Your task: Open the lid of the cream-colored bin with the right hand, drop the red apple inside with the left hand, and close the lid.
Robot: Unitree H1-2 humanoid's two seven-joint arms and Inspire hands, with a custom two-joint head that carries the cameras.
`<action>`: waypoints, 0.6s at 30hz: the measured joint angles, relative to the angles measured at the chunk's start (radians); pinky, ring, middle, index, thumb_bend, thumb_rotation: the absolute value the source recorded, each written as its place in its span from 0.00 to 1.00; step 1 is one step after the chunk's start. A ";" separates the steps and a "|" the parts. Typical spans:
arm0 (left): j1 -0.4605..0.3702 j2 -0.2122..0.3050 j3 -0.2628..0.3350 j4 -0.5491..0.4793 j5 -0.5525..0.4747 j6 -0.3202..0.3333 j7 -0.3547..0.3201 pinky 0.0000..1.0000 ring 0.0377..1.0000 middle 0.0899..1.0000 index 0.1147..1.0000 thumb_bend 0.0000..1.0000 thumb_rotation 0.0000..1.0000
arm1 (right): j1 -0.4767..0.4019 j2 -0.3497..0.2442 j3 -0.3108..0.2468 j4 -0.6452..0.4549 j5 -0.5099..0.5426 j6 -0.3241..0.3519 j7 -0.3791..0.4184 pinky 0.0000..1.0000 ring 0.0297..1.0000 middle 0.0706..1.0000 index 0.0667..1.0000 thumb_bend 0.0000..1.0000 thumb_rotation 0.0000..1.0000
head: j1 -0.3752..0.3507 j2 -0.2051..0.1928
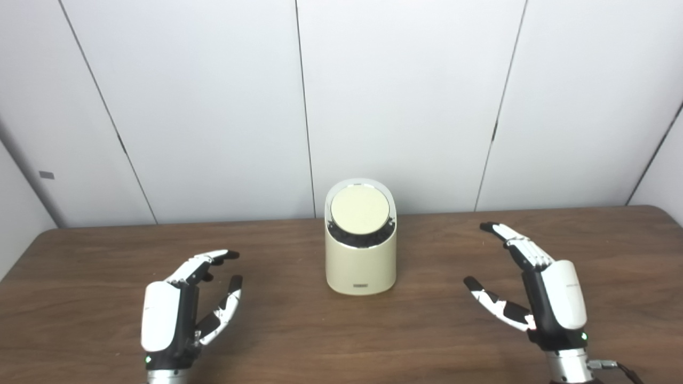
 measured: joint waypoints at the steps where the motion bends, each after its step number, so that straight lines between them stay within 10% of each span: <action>1: -0.001 0.000 -0.001 0.004 -0.055 -0.010 -0.013 0.57 0.66 0.66 0.65 0.23 0.47 | 0.000 0.004 -0.002 0.000 0.016 -0.015 -0.004 0.64 0.75 0.78 0.76 0.25 0.43 | 0.002 0.000; 8: 0.007 -0.002 -0.003 0.007 -0.384 -0.021 -0.138 0.63 0.69 0.69 0.67 0.24 0.52 | -0.008 0.008 0.016 0.021 0.281 -0.053 -0.004 0.72 0.78 0.77 0.75 0.22 0.54 | 0.000 -0.003; 18: 0.019 -0.032 0.037 0.000 -0.496 -0.021 -0.240 0.62 0.70 0.69 0.66 0.24 0.50 | 0.006 0.003 0.047 0.004 0.517 -0.053 0.095 0.73 0.80 0.79 0.76 0.22 0.52 | 0.005 0.002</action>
